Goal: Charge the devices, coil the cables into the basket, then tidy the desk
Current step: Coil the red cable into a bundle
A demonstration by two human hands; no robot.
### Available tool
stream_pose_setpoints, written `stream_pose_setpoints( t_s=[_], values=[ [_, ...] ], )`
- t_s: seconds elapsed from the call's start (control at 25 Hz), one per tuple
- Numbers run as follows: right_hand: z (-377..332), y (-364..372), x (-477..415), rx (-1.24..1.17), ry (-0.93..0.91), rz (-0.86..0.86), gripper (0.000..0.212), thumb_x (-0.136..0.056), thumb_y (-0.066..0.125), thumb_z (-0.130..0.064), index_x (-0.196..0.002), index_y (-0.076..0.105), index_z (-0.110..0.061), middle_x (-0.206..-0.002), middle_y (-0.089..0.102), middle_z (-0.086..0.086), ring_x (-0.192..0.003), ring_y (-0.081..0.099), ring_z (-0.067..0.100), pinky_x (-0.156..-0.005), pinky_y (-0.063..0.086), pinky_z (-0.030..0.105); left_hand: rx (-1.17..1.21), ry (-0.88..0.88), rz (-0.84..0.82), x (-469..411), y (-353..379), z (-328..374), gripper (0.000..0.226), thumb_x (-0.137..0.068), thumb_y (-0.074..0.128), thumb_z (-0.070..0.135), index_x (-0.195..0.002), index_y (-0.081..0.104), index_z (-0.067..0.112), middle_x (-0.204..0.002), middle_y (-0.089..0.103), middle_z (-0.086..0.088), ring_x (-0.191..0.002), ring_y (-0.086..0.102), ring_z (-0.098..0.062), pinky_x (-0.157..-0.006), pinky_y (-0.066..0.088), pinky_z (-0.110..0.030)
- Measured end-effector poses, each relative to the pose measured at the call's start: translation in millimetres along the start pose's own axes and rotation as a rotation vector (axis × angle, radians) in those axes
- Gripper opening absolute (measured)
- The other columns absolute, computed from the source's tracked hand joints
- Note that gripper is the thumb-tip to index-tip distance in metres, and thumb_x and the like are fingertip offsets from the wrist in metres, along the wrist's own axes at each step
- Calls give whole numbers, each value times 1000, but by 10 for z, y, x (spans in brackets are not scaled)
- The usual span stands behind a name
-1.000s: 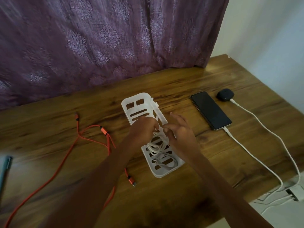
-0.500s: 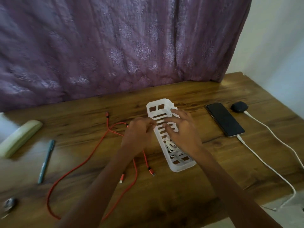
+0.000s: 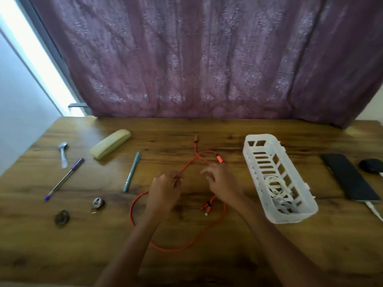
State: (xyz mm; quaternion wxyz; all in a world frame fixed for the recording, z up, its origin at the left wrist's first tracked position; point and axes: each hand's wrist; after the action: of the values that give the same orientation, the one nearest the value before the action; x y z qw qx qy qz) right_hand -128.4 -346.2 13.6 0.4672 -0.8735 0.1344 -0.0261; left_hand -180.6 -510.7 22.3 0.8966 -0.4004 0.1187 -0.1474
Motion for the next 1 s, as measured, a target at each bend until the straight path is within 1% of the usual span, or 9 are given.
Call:
stream_pose_setpoints(
  t_s=[0.12, 0.2, 0.4, 0.48, 0.6, 0.68, 0.8, 0.92, 1.0],
  values=[
    [-66, 188, 15, 93, 16, -52, 27, -91, 54, -17, -118, 61, -17, -127, 56, -2, -123, 44, 14, -97, 34, 26, 9, -22, -16, 84, 2, -269, 19, -86, 57, 9, -98, 70, 16, -99, 71, -6, -94, 64, -24, -78, 50, -31],
    [-81, 294, -28, 102, 44, -33, 30, -92, 54, -20, -122, 58, -16, -130, 53, -2, -124, 43, 15, -99, 33, 26, -18, -11, 17, 110, 16, -358, 20, -85, 58, 7, -100, 69, 12, -101, 69, -8, -98, 61, -24, -80, 46, -30],
    [-117, 540, -244, 264, -50, 14, 34, -93, 51, -15, -126, 55, -15, -142, 42, 3, -132, 34, 21, -107, 29, 35, -177, 20, 42, -9, 87, -465, 35, -85, 60, 10, -120, 59, 7, -120, 62, -11, -116, 50, -28, -95, 40, -35],
    [-103, 571, -286, 290, -10, 102, 32, -91, 54, -14, -122, 57, -12, -136, 48, 4, -125, 40, 24, -103, 33, 36, -186, 0, 11, -64, 123, -492, 33, -87, 59, 13, -119, 59, 8, -117, 61, -12, -110, 52, -28, -91, 43, -37],
    [-30, 551, -325, 297, 61, 235, 35, -84, 65, -13, -118, 58, -6, -122, 55, 10, -114, 50, 29, -92, 42, 38, -145, 0, 4, -76, 149, -503, 18, -88, 57, 11, -103, 66, 10, -102, 63, -11, -94, 57, -26, -77, 49, -37],
    [-15, 502, -392, 277, 128, 286, 39, -82, 67, -13, -118, 54, -4, -118, 55, 14, -109, 54, 30, -86, 46, 37, -153, 6, -5, -78, 167, -514, 16, -88, 55, 11, -100, 66, 10, -98, 63, -9, -92, 56, -25, -76, 49, -39],
    [-30, 411, -503, 212, 236, 234, 38, -89, 60, -17, -124, 50, -6, -125, 51, 12, -111, 54, 26, -82, 48, 32, -153, -11, -13, -93, 174, -528, 16, -89, 53, 11, -100, 65, 9, -98, 62, -9, -92, 56, -25, -73, 50, -39],
    [27, 294, -538, 192, 320, 166, 22, -93, 53, -19, -110, 61, -7, -121, 53, 10, -104, 57, 25, -74, 42, 28, -124, -93, 8, -102, 153, -559, 16, -89, 50, 9, -99, 63, 7, -102, 61, -9, -93, 57, -28, -71, 49, -37],
    [90, 205, -504, 137, 357, 193, 19, -93, 53, -19, -104, 64, -7, -116, 55, 9, -100, 58, 25, -71, 40, 27, -110, -163, 62, -107, 106, -582, 17, -88, 49, 8, -100, 61, 6, -104, 60, -11, -94, 57, -30, -73, 48, -39]
  ],
)
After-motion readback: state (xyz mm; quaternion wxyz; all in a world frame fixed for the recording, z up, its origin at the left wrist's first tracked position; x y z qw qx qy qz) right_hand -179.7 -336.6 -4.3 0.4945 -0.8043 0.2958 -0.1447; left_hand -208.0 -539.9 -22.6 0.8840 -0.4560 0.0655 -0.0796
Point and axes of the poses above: each hand's wrist, its own x-axis away from the middle knuckle, its own y-axis out of the palm, z = x × y
